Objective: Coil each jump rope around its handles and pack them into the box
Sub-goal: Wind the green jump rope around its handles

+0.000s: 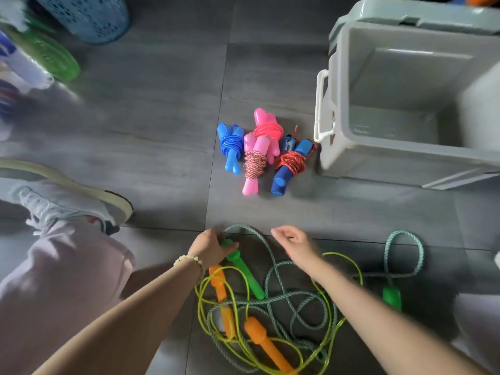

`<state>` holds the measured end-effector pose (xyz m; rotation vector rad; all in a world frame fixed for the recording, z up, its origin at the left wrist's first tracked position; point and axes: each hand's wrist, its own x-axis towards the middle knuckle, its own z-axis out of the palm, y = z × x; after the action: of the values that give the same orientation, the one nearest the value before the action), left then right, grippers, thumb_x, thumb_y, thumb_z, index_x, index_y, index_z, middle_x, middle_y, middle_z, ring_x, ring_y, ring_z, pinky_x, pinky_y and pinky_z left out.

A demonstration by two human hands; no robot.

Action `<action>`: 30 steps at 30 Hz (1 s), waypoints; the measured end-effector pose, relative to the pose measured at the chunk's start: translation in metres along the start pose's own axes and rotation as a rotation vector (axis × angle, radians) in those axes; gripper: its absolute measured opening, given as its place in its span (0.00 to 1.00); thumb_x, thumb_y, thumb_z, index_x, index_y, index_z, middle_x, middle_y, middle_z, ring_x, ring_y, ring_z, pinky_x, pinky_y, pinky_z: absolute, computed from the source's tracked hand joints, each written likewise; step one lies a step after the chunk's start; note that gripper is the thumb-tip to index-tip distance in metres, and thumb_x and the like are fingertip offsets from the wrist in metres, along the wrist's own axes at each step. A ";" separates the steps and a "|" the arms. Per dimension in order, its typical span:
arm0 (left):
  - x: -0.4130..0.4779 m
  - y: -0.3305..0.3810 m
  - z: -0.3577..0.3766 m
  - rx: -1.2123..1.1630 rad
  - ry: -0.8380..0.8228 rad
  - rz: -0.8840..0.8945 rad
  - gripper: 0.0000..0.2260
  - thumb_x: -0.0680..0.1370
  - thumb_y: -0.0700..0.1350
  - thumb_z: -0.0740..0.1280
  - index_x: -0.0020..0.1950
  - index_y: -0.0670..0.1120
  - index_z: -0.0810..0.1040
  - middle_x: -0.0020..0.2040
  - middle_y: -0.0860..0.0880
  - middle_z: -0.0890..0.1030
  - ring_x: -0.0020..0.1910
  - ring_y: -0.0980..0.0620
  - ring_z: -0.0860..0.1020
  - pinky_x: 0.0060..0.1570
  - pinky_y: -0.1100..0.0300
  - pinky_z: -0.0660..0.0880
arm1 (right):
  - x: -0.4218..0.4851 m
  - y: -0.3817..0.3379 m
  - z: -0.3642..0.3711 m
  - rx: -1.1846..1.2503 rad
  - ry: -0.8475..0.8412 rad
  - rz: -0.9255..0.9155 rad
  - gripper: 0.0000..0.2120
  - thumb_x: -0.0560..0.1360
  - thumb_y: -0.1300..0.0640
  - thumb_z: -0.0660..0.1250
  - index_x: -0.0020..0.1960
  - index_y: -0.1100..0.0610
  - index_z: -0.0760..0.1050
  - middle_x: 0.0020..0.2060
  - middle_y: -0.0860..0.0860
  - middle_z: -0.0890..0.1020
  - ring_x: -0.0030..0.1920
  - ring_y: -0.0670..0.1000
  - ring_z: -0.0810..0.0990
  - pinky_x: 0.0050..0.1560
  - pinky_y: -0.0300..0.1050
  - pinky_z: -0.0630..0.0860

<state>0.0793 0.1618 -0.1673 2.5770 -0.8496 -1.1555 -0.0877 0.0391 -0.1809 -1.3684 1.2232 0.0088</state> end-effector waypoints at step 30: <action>-0.272 0.180 -0.179 -0.910 0.220 0.531 0.08 0.82 0.45 0.59 0.45 0.44 0.71 0.32 0.48 0.71 0.20 0.55 0.67 0.21 0.65 0.65 | -0.286 -0.174 -0.129 0.177 -0.012 -0.504 0.10 0.79 0.63 0.60 0.40 0.57 0.75 0.20 0.45 0.69 0.22 0.42 0.65 0.27 0.33 0.66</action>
<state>-0.0102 0.1604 0.1940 1.5693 -0.6687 -0.8011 -0.1865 0.0717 0.1629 -1.4809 0.8205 -0.4341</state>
